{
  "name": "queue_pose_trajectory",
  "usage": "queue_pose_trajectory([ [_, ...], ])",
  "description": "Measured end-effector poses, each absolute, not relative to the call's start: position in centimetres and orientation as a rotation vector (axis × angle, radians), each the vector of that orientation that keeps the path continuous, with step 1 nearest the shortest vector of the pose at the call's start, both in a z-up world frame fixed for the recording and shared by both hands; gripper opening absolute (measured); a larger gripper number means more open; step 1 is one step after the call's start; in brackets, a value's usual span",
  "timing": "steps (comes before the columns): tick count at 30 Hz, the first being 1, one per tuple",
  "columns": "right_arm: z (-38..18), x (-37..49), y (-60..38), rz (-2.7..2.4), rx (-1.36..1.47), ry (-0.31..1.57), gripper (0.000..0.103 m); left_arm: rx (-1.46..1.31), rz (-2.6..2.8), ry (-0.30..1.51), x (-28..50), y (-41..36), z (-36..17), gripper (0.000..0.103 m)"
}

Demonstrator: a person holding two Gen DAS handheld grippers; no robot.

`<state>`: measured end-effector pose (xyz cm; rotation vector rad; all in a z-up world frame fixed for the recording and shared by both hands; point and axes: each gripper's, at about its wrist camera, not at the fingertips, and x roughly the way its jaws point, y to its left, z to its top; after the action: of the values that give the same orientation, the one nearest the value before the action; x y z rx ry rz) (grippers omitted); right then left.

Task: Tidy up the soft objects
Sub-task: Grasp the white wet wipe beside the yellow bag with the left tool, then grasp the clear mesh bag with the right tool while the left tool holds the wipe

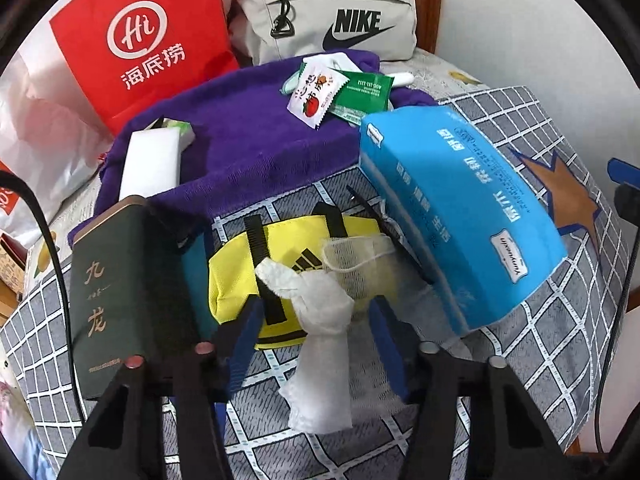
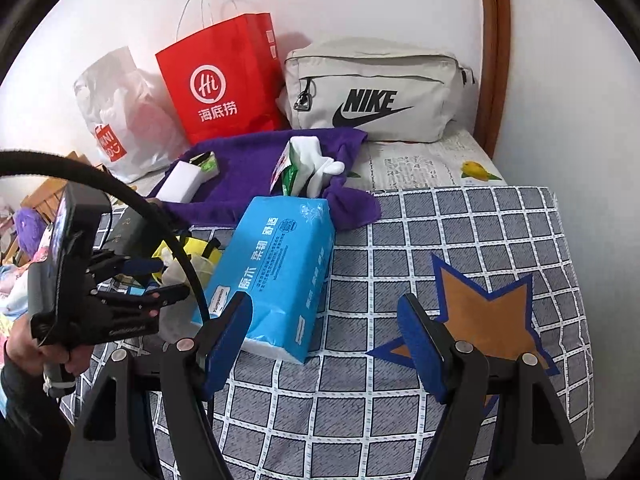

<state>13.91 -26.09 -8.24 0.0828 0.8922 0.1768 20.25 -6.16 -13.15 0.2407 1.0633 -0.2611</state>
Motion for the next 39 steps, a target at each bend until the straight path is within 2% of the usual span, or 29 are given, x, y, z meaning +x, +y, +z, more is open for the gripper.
queue_pose_trajectory([
  [1, -8.3, 13.9, -26.0, 0.181, 0.081, 0.893, 0.074, 0.244, -0.262, 1.068, 20.3, -6.2, -13.3, 0.044],
  [3, -8.5, 14.0, -25.9, 0.190, 0.081, 0.894, 0.074, 0.255, -0.253, 1.073, 20.5, -6.2, -13.4, 0.025],
  [4, -8.6, 14.0, -25.8, 0.197, 0.081, 0.895, 0.074, 0.252, -0.251, 1.074, 20.6, -6.1, -13.4, 0.022],
  [8, -8.9, 14.1, -25.3, 0.216, 0.081, 0.898, 0.074, 0.184, -0.286, 1.097, 20.9, -5.3, -13.3, 0.022],
  [24, -8.5, 12.7, -19.8, 0.339, 0.044, 0.913, 0.074, 0.061, -0.284, 0.990, 17.8, -1.2, -7.6, 0.022],
  [39, -10.8, 12.4, -8.0, 0.407, -0.110, 0.965, 0.074, -0.040, -0.198, 0.934, 15.0, 6.6, -6.5, 0.022],
])
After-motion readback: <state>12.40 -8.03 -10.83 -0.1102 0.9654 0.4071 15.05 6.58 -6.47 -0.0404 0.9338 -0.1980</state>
